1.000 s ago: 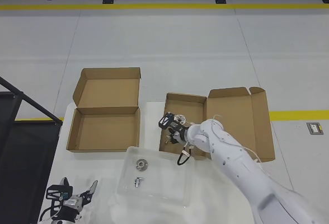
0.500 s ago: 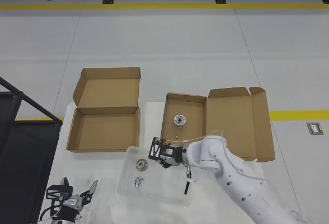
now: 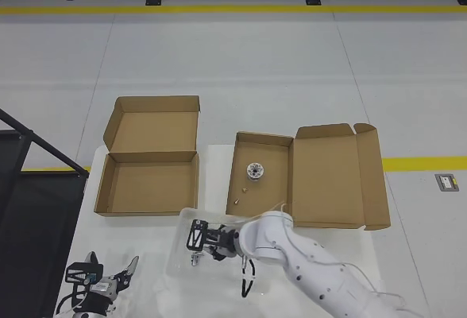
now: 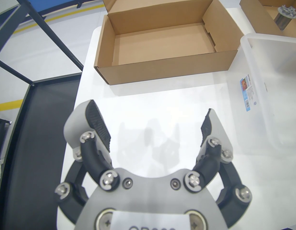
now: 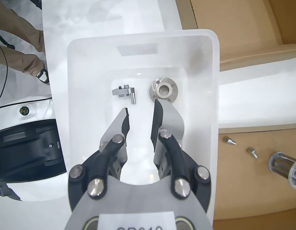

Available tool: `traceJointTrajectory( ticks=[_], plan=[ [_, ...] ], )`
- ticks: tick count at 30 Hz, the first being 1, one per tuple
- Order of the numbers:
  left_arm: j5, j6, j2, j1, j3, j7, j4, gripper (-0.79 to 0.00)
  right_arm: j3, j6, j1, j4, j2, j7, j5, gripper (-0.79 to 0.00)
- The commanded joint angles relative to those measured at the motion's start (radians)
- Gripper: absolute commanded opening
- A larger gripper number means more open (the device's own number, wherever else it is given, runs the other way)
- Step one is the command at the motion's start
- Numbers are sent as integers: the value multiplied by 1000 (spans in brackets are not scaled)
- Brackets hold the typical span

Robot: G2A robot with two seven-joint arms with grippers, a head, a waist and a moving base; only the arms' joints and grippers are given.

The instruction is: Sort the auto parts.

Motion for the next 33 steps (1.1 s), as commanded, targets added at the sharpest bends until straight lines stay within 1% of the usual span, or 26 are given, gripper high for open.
traceJointTrajectory(
  ticks=[1,4,8,11,18,21,22,29,30,33],
  plan=[
    [0,0,0,0,0,0,0,0,-46,11,18,48,-24,-10,-6,-520],
    [0,0,0,0,0,0,0,0,-98,-1,50,113,-61,-26,12,-468],
    [0,0,0,0,0,0,0,0,-145,-27,84,188,-103,-46,32,-437],
    [0,0,0,0,0,0,0,0,-173,-35,101,236,-131,-52,36,-434],
    [0,0,0,0,0,0,0,0,-232,20,125,333,-198,-46,6,-431],
    [0,0,0,0,0,0,0,0,-249,34,135,370,-223,-40,-11,-428],
    [0,0,0,0,0,0,0,0,-253,40,136,380,-230,-41,-14,-413],
    [0,0,0,0,0,0,0,0,-270,38,149,444,-273,-55,-38,-369],
    [0,0,0,0,0,0,0,0,-273,39,150,452,-279,-56,-45,-339],
    [0,0,0,0,0,0,0,0,-282,44,153,476,-296,-55,-65,-336]
  ],
)
